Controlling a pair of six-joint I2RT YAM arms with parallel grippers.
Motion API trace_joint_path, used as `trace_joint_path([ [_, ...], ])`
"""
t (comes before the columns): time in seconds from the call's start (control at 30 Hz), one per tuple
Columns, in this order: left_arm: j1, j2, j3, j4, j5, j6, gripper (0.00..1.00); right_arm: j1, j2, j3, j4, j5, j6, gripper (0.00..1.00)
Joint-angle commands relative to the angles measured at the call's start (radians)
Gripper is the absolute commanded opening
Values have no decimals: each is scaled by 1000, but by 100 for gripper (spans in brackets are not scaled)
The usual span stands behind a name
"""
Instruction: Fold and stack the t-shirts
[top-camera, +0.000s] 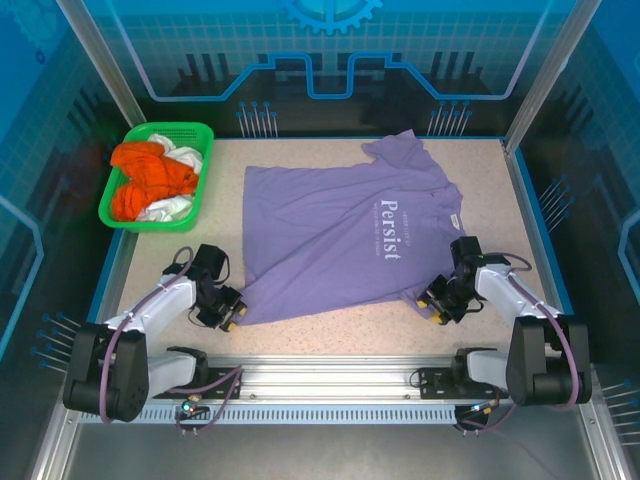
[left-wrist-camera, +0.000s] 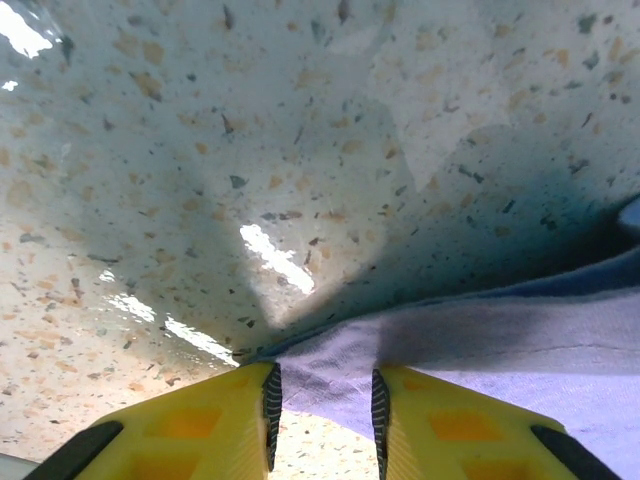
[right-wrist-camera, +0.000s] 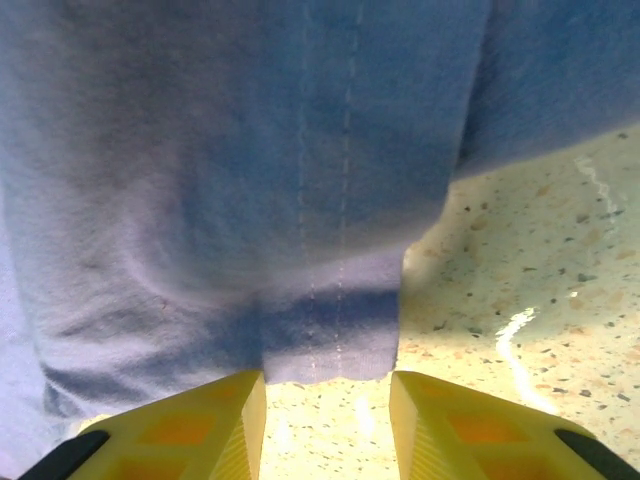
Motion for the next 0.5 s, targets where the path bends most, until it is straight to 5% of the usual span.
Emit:
trace_joint_path([
  [0.0, 6, -1, -11, -4, 0, 12, 31, 16, 14, -8, -36, 14, -3, 38],
  [0.23, 7, 16, -11, 1, -10, 16, 23, 53, 44, -25, -35, 28, 21, 36],
  [0.47, -2, 57, -10, 27, -10, 11, 14, 100, 134, 8, -34, 82, 45, 22],
])
